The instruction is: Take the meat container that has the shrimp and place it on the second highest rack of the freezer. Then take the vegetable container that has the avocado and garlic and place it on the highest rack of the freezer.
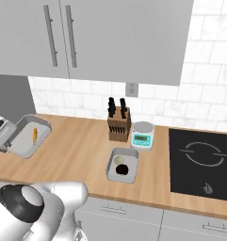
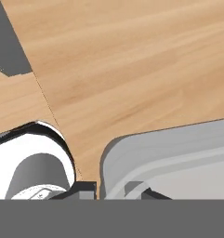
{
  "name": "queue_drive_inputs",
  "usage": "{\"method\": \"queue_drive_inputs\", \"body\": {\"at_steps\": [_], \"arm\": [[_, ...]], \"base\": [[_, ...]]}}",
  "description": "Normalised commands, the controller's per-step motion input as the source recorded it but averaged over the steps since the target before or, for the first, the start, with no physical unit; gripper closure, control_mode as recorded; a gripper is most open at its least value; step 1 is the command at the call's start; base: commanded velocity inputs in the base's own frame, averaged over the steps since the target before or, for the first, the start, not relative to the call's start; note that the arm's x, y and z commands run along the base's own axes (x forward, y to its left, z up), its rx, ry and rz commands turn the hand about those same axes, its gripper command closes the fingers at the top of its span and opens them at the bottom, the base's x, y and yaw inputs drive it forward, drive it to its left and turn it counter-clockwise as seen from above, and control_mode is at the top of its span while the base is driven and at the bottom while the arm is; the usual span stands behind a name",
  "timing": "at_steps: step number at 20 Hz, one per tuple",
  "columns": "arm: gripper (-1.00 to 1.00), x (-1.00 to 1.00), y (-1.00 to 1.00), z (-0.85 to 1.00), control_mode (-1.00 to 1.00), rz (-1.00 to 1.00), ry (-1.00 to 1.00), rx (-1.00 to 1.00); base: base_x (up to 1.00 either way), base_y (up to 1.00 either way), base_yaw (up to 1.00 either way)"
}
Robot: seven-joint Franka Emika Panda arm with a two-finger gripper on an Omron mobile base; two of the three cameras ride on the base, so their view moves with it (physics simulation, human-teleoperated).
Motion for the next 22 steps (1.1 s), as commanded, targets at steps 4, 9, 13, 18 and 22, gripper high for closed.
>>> {"method": "queue_drive_inputs", "body": {"at_steps": [4,9,13,18,22], "arm": [[1.0,-0.24,-0.22,0.84,-1.0,0.05,0.0,-0.01],[1.0,-0.37,-0.49,0.44,-1.0,0.02,0.0,-0.05],[1.0,-0.05,-0.88,0.15,-1.0,0.02,0.0,0.03],[1.0,0.11,-0.45,0.01,-1.0,0.03,0.0,0.08],[1.0,0.23,-0.03,-0.07,-1.0,0.02,0.03,0.01]], "base": [[0.0,0.0,0.0],[0.0,0.0,0.0],[0.0,0.0,0.0],[0.0,0.0,0.0],[0.0,0.0,0.0]]}}
